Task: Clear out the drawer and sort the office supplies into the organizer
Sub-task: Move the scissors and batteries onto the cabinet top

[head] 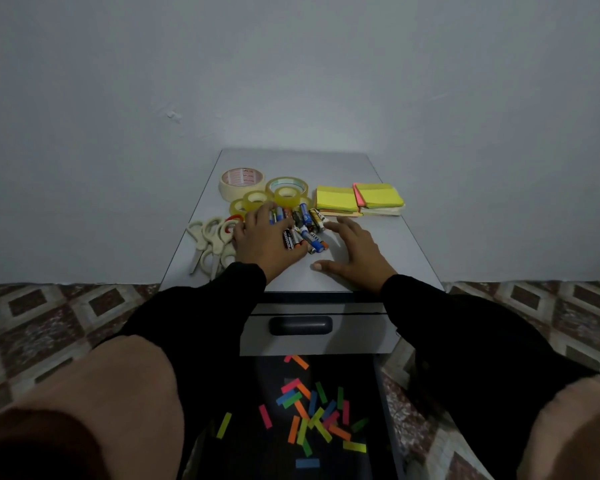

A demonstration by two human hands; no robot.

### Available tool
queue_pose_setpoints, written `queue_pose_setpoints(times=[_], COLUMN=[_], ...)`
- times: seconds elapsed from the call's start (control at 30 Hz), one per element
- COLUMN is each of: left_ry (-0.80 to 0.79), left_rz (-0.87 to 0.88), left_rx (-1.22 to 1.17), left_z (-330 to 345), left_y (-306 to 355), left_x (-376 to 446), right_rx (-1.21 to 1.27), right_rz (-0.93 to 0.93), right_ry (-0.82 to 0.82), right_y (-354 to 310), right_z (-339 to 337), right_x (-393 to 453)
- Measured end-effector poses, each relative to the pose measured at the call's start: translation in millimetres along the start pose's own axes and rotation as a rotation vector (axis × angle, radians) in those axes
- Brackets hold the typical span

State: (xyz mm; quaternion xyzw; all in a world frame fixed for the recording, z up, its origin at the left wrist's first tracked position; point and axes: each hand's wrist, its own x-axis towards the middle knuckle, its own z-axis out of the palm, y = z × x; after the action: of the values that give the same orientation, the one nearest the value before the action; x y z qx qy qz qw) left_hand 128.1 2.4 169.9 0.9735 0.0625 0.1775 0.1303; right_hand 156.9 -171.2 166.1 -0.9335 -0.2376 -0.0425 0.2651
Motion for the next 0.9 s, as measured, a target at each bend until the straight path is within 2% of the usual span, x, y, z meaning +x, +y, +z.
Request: queue_pose_setpoints(times=[0.27, 0.37, 0.53, 0.63, 0.8, 0.9], left_ry=[-0.015, 0.045, 0.192, 0.247, 0.060, -0.043], left_rz=[0.014, 0.040, 0.221, 0.344, 0.407, 0.328], left_rx=[-0.007, -0.088, -0.338, -0.380, -0.358, -0.329], left_z=[-1, -9, -28, -30, -5, 21], left_y=[3, 6, 3, -5, -28, -43], left_x=[-3, -10, -61, -113, -195, -232], right_rx=[-0.014, 0.026, 0.067, 0.065, 0.088, 0.079], right_rz=[0.011, -0.009, -0.149, -0.224, -0.271, -0.243], right_ry=[-0.008, 0.018, 0.096, 0.075, -0.043, -0.129], right_y=[-3, -3, -14, -23, -23, -14], right_z=[-1, -6, -22, -27, -12, 12], right_x=[0, -7, -48, -87, -150, -180])
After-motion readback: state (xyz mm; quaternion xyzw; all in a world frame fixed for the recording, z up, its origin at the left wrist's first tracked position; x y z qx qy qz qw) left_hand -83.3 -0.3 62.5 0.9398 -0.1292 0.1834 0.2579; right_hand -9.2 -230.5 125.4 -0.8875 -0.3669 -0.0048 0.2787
